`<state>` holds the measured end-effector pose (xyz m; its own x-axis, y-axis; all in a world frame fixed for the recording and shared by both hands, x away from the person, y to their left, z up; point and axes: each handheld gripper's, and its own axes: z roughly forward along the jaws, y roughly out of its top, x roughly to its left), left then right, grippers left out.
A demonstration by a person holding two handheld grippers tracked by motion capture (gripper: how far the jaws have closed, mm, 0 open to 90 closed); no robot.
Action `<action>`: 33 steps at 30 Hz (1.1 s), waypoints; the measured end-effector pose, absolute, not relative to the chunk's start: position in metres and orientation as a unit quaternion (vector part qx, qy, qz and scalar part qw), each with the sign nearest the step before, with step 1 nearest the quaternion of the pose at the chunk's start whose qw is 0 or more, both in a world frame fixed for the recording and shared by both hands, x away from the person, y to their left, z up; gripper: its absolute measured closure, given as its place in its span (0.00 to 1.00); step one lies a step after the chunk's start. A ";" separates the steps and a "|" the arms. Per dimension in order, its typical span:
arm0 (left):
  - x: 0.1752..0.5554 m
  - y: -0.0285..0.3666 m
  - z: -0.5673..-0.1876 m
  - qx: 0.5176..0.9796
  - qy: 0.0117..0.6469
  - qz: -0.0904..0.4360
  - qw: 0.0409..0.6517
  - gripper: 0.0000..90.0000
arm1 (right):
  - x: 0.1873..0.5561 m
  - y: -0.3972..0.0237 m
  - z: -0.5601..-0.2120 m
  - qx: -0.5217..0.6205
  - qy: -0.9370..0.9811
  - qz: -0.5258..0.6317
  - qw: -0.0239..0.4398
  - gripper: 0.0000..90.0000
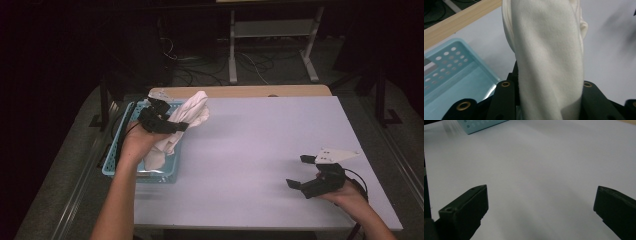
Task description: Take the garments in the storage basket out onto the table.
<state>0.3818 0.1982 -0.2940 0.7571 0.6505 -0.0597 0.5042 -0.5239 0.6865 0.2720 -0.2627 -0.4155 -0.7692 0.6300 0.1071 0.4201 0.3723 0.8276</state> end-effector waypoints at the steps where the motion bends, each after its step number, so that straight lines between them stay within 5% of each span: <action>1: 0.382 0.196 -0.294 0.867 0.331 0.100 0.359 0.71 | 0.272 -0.263 -0.415 0.320 0.820 0.460 0.114 0.00; 33: 0.387 0.108 -0.299 0.886 0.275 0.060 0.369 0.70 | 0.268 -0.263 -0.411 0.317 0.815 0.470 0.124 0.00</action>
